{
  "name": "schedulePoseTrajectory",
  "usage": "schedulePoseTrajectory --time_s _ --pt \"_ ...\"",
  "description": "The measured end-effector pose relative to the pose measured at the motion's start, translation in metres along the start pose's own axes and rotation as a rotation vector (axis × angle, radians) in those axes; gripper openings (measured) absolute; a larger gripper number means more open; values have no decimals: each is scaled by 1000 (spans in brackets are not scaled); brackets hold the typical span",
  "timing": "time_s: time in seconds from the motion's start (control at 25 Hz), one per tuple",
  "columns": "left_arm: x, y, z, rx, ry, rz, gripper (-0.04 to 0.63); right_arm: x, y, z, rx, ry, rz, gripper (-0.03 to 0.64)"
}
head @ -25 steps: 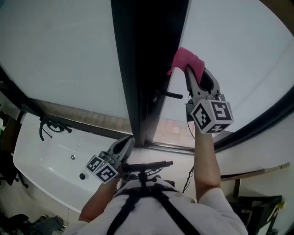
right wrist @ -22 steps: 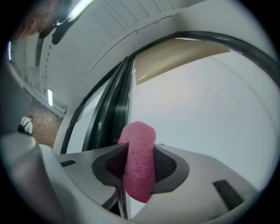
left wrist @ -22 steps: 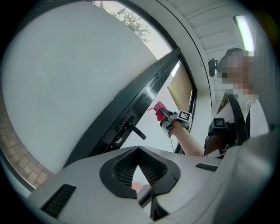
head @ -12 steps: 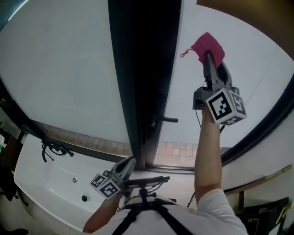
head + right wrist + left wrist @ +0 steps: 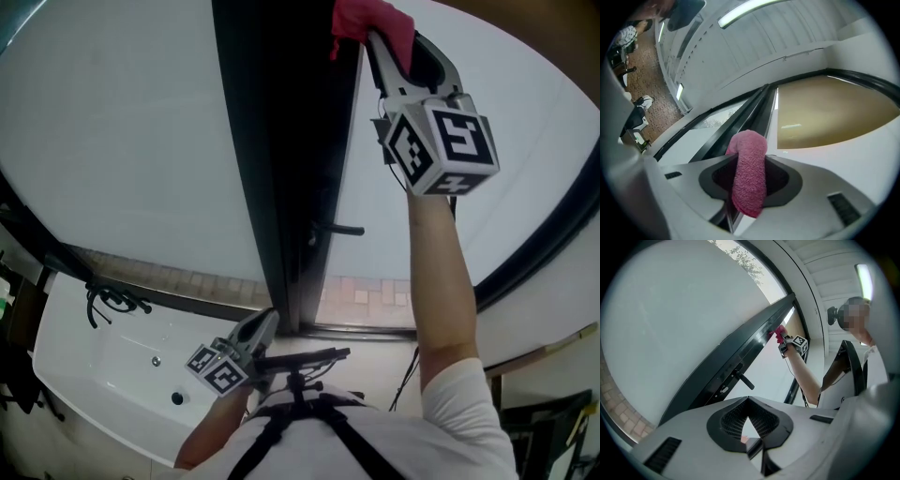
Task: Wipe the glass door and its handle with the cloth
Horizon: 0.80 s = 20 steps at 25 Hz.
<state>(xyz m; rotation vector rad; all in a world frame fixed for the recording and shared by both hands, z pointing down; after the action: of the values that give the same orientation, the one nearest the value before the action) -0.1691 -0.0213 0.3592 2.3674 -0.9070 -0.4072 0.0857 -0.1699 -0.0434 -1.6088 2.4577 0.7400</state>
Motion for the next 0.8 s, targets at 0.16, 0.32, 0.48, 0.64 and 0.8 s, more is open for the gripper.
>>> schedulePoseTrajectory --time_s 0.16,0.32,0.48,0.64,0.8 --pt "-3 2 0 -9 -8 4 3 14 15 -10 -45 68 7 135" --pt "-6 6 -1 -19 -9 6 3 18 34 -33 -95 156 2 135" --pt "-4 7 -2 -28 1 0 3 13 43 -55 -101 208 8 135" --pt "-2 8 -3 -39 12 -5 3 7 51 -73 -99 248 17 135" --pt "0 7 -5 -45 21 -12 3 -1 59 -90 -98 290 37 135"
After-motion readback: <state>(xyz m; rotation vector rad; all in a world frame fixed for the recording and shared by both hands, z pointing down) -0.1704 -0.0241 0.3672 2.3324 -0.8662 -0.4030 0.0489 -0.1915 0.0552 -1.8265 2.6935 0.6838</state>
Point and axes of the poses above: the fingertips, and each gripper's own axes: x forward along the fingers, y to its left, z out of its top, the point moved 10 cm from there along -x, backward along the fingers, and after that the axes turned 15 degrees about y, right-handed, at the moved point
